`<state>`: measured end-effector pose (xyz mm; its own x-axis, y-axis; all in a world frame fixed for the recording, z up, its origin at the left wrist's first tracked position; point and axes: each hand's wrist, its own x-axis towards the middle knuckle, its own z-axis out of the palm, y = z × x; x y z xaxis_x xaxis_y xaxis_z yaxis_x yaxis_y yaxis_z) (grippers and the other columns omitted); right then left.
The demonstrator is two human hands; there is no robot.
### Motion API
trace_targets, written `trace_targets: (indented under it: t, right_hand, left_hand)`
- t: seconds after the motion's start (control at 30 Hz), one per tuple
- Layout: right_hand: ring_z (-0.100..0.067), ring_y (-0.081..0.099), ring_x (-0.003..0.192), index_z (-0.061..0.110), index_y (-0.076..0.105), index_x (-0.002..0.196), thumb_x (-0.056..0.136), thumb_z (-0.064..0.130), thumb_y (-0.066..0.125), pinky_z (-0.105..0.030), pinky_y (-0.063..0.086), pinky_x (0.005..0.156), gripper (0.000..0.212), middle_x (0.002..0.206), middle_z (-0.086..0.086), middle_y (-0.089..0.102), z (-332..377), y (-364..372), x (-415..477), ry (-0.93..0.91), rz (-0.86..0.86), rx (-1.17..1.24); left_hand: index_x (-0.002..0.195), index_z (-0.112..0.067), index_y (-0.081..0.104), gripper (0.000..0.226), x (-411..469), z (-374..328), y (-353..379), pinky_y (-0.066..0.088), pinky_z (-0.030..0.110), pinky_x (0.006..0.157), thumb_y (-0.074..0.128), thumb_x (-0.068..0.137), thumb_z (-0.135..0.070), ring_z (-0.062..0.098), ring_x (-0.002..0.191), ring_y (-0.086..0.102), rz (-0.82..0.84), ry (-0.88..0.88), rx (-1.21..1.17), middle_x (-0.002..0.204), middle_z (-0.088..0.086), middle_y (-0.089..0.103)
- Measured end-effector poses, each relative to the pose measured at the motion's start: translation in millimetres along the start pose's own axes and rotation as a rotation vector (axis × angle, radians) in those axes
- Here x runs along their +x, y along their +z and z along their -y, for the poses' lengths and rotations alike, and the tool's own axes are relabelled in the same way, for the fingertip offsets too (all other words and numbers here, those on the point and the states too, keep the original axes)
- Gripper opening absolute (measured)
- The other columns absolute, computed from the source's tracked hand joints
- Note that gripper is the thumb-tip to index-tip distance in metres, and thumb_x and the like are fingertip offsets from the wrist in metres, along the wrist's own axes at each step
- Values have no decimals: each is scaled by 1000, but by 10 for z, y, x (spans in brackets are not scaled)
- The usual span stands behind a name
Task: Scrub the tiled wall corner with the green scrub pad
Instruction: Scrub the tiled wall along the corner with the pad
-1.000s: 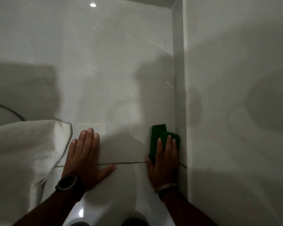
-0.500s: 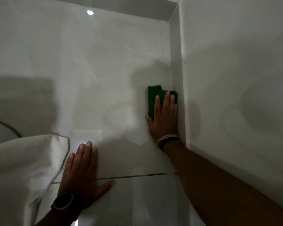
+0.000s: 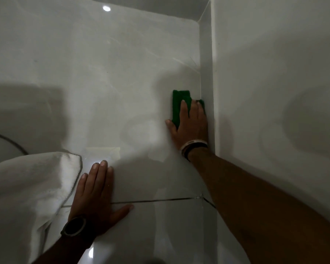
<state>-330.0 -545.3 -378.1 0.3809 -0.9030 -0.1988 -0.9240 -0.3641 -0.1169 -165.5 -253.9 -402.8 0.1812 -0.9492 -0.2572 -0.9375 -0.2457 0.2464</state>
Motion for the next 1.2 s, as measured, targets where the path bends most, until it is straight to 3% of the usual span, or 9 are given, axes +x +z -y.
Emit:
trace_targets:
  t: [0.13, 0.4, 0.6, 0.73, 0.93, 1.2]
  right_hand:
    - [-41, 20, 144, 11, 25, 151, 93, 56, 45, -52, 23, 117, 76, 157, -23, 26, -67, 246, -893, 8, -23, 45]
    - [-41, 15, 146, 17, 24, 152, 95, 55, 39, -50, 18, 118, 70, 159, -20, 17, -205, 651, -2376, -12, -63, 65]
    - [-41, 18, 144, 21, 17, 154, 94, 59, 37, -48, 10, 119, 74, 159, -15, 15, -291, 806, -3069, -45, -43, 50]
    - [-36, 13, 148, 19, 26, 150, 93, 59, 36, -49, 15, 116, 70, 159, -13, 18, -268, 859, -3067, -1, -98, 50]
    - [-38, 17, 146, 21, 23, 152, 94, 57, 38, -46, 9, 119, 70, 159, -15, 19, -219, 767, -2590, -7, -129, 115]
    - [-35, 14, 148, 20, 25, 152, 93, 54, 42, -50, 18, 117, 69, 160, -15, 20, -190, 638, -1896, 10, -173, 135]
  left_hand:
    - [158, -1, 28, 119, 0, 16, -15, 13, 55, 125, 46, 78, -87, 42, 156, 19, 12, -5, 2, 168, 22, 24]
    - [158, -2, 26, 120, 0, 4, 4, 8, 52, 126, 48, 77, -87, 40, 158, 16, -3, -7, 4, 169, 21, 22]
    - [158, -2, 27, 119, 0, -13, 6, 14, 55, 125, 46, 76, -88, 40, 157, 18, -8, -16, 13, 168, 22, 24]
    - [157, -1, 29, 118, -9, -17, 26, 17, 58, 124, 45, 78, -87, 42, 156, 20, -29, -7, 22, 167, 23, 26]
    - [157, -1, 28, 118, -13, -15, 53, 18, 58, 123, 48, 78, -86, 42, 156, 19, -66, 9, 31, 168, 23, 25]
    - [158, 0, 28, 118, -19, -23, 58, 17, 58, 124, 49, 78, -85, 39, 158, 15, -75, 2, 23, 169, 22, 23]
